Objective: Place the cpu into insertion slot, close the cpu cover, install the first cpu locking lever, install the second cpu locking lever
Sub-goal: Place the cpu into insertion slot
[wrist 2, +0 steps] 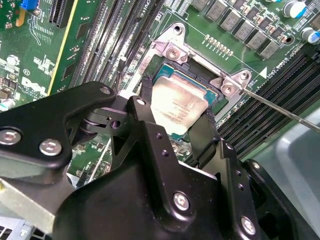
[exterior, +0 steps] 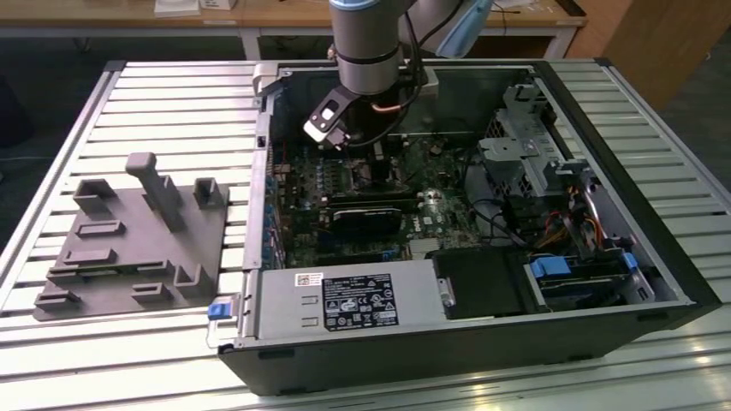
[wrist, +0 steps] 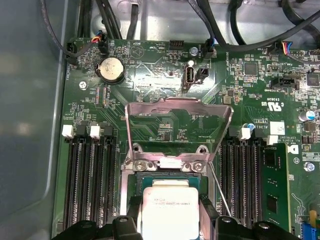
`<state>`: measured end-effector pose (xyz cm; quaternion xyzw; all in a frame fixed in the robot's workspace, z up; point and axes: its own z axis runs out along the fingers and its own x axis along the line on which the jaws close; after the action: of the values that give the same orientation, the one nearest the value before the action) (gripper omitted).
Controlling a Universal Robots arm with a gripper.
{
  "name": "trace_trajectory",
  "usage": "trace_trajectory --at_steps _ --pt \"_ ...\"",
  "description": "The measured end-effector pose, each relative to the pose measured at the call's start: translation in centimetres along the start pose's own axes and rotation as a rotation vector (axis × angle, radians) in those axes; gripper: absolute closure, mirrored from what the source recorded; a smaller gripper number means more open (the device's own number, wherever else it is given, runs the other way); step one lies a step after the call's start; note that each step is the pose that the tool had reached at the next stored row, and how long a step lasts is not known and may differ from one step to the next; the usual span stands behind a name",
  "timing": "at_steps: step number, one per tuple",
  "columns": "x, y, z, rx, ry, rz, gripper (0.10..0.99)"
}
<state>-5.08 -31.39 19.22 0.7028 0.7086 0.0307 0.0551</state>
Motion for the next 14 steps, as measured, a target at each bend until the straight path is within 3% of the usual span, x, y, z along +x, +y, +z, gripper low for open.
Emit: trace_trajectory --at_steps 6,8,9,14 --pt "0.01 0.01 0.03 -0.001 0.0005 0.0 0.549" --pt "0.01 0.01 0.04 -0.001 0.0005 0.0 0.537" --pt "0.01 0.01 0.04 0.0 0.0005 0.0 0.475" --pt "0.0 0.02 -0.11 0.0 0.0 0.0 0.475"
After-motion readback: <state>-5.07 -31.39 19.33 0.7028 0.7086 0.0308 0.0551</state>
